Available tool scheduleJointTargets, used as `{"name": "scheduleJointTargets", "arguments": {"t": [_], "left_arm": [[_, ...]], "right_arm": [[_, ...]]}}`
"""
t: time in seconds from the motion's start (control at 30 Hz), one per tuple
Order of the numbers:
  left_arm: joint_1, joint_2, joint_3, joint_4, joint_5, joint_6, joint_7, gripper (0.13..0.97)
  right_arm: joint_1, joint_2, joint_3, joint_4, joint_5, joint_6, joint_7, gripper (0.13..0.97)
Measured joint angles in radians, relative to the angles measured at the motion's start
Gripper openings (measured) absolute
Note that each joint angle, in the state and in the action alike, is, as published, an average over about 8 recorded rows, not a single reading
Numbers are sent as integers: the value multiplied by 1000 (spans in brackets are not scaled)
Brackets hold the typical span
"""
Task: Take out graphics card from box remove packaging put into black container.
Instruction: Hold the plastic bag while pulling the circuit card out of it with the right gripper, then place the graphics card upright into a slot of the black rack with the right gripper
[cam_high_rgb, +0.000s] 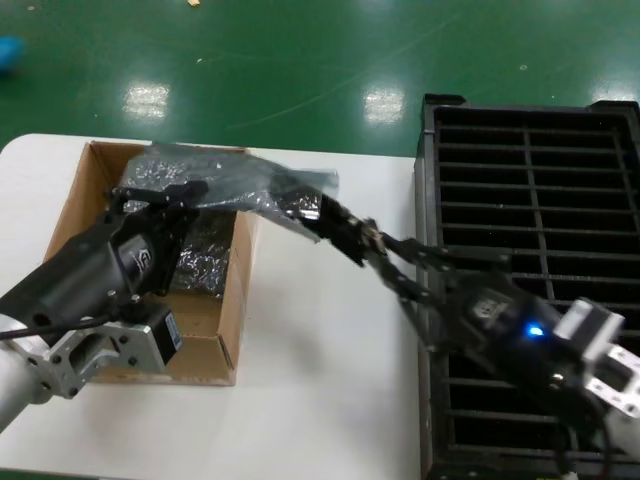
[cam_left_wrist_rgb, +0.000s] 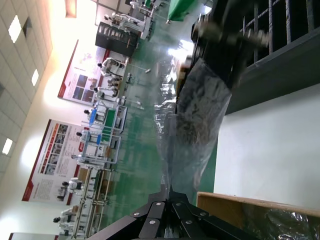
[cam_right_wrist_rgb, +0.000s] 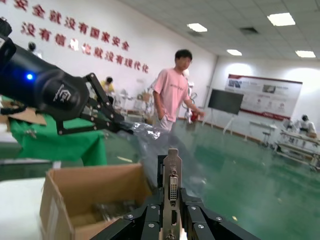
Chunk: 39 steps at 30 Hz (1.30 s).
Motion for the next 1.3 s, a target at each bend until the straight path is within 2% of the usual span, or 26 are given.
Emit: {"name": "scheduleJointTargets", "arguments": {"t": [0.33, 0.6, 1.2, 1.3], "left_arm": [[0, 0, 0, 0, 0, 0, 0, 140], [0, 0, 0, 0, 0, 0, 0, 140], [0, 0, 0, 0, 0, 0, 0, 140], [0, 0, 0, 0, 0, 0, 0, 140]], "right_arm": [[-182, 169, 130, 189, -11, 95, 115, 186], [-297, 223, 212, 220, -31, 177, 146, 186], [-324, 232, 227, 214, -40, 202, 151, 186], [-316, 236, 212, 220, -69, 209, 170, 186]]}}
